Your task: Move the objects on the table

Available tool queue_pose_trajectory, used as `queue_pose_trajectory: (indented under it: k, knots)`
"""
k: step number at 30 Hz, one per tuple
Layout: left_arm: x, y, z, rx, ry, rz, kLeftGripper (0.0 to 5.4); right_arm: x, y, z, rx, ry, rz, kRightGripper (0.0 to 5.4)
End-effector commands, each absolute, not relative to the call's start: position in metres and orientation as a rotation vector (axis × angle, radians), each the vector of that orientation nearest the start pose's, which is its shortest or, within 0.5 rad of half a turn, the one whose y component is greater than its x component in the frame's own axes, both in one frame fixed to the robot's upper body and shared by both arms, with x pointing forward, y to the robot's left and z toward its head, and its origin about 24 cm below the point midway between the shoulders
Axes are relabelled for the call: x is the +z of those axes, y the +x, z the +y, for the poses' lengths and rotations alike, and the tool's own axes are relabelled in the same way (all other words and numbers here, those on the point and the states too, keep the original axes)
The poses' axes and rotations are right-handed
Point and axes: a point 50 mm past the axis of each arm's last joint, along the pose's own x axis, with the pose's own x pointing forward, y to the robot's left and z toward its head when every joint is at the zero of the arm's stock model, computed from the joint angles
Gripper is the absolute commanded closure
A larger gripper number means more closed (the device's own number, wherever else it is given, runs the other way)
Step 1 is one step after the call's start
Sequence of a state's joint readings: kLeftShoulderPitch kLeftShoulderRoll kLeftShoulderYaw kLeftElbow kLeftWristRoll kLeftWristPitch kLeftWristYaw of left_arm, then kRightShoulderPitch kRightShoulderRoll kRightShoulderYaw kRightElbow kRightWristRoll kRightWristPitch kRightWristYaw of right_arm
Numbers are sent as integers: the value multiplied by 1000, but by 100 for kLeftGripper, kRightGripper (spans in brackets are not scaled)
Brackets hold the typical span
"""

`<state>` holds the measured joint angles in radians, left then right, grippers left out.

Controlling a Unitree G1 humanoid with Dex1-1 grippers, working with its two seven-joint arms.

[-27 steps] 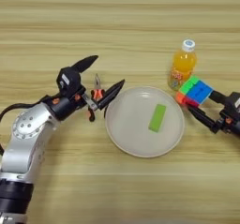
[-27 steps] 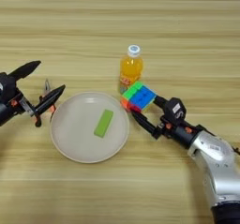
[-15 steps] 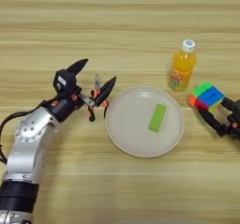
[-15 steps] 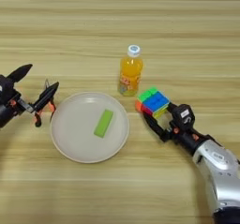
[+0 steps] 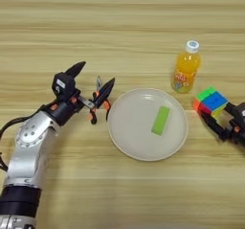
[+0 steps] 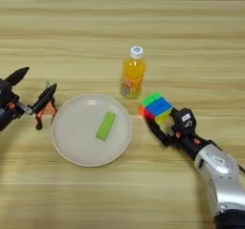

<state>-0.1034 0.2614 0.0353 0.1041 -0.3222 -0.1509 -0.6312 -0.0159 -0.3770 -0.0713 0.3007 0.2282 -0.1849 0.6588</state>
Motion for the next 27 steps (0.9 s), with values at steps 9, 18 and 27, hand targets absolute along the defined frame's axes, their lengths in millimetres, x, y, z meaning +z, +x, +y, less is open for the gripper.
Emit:
queue_pose_trajectory:
  k: [9,18,27]
  knots:
    - [70,267,179,-499,-41,-207,0,34,248,-228,445,-141,6,38]
    - [67,262,173,-442,-81,-254,0,76,254,-223,427,-175,-209,2]
    - [59,268,180,-317,-49,-240,0,116,273,-201,431,-211,-286,2]
